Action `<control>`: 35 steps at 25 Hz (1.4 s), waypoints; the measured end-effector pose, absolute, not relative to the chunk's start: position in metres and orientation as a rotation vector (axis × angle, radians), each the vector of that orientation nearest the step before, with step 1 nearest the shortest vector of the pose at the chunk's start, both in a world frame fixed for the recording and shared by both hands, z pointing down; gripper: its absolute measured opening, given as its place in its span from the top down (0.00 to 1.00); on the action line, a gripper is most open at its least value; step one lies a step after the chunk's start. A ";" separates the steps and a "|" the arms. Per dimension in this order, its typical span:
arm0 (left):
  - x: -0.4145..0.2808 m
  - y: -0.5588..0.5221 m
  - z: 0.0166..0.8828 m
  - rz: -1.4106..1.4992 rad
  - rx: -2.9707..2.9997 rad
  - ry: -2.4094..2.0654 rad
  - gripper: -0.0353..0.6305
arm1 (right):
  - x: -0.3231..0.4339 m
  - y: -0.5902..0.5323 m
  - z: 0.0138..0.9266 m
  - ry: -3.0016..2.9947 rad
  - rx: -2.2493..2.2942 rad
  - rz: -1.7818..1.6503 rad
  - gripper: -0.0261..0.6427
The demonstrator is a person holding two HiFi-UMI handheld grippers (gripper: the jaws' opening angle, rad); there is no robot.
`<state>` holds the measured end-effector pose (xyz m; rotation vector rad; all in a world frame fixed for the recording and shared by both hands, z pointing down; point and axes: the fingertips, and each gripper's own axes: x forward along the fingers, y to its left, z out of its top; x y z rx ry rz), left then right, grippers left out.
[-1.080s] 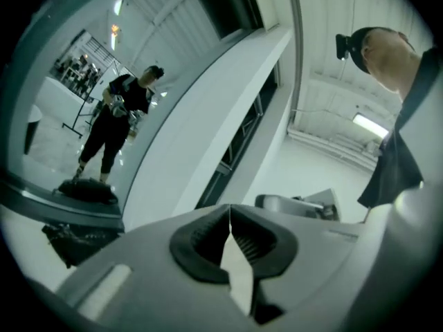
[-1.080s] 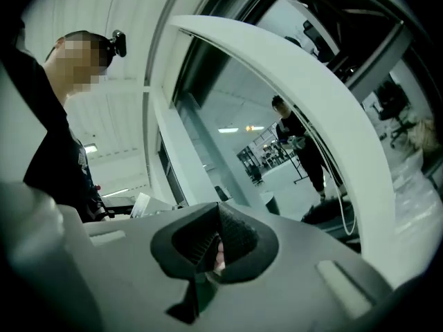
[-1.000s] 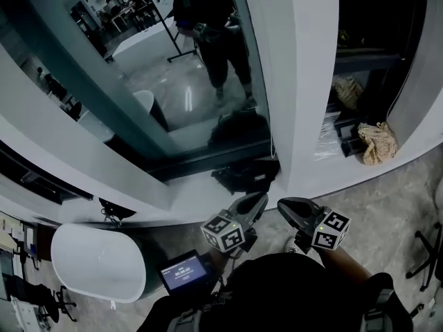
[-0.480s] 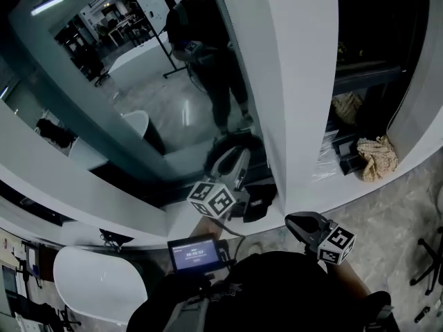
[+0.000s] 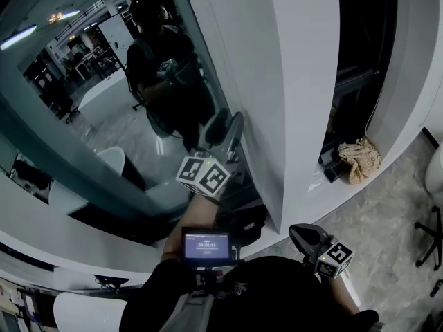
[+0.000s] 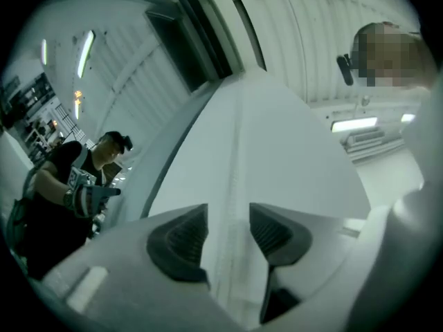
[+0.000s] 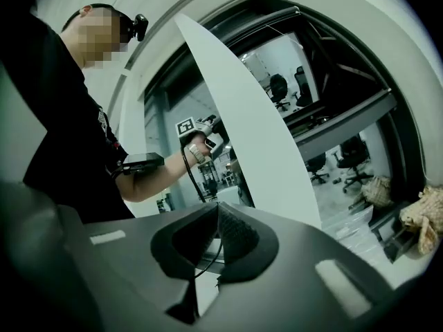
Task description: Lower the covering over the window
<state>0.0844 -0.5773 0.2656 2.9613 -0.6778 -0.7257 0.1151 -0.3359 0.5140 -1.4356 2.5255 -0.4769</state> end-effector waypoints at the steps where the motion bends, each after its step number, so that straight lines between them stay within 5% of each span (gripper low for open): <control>1: 0.089 -0.576 0.260 -0.743 2.968 -0.639 0.68 | 0.117 -0.337 0.517 2.519 -1.453 -0.472 0.95; 3: 0.097 -0.568 0.253 -0.749 2.989 -0.577 0.69 | 0.120 -0.340 0.520 2.504 -1.479 -0.474 0.95; 6: 0.097 -0.548 0.244 -0.770 3.032 -0.541 0.92 | 0.124 -0.344 0.520 2.481 -1.508 -0.466 0.95; 20: 0.037 -0.507 0.242 -0.894 3.132 -0.537 0.92 | 0.087 -0.372 0.477 2.662 -1.196 -0.396 0.95; 35: -0.006 -0.476 0.250 -0.881 3.015 -0.317 0.92 | 0.011 -0.418 0.209 2.420 -1.282 0.548 0.95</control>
